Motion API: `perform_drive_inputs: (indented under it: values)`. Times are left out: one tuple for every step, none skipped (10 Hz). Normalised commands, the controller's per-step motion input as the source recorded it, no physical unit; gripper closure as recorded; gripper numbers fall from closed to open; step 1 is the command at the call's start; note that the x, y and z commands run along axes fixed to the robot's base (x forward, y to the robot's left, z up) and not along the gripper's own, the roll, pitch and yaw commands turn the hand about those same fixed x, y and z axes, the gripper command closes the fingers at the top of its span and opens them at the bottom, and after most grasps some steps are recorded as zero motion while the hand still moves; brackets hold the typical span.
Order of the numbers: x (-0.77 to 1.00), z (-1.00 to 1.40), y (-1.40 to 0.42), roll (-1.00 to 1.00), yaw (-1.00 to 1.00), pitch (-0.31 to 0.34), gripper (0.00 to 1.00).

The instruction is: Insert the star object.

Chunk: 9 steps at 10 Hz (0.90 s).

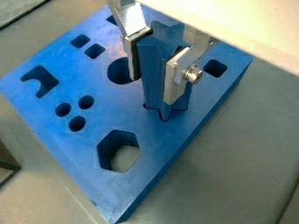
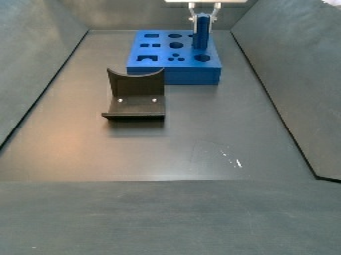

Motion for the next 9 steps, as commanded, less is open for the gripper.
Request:
perform_drive_inputs:
  values:
    - [0.00,-1.00,0.00,0.05,0.00,-0.107,1.00]
    - [0.02,-1.00,-0.08,0.02,0.00,-0.103,1.00]
    - [0.09,-1.00,-0.04,0.00,-0.03,-0.084,1.00]
    - [0.04,-1.00,-0.03,0.00,-0.03,-0.061,1.00]
    - [0.00,-1.00,-0.05,0.00,-0.05,-0.023,1.00]
    - [0.00,-1.00,-0.21,0.00,-0.18,-0.083,1.00]
    - [0.01,-1.00,-0.22,0.00,-0.18,-0.114,1.00]
    - [0.12,-1.00,-0.19,0.00,-0.13,-0.141,1.00]
    - [0.11,-0.08,-0.01,0.00,0.00,0.000,1.00]
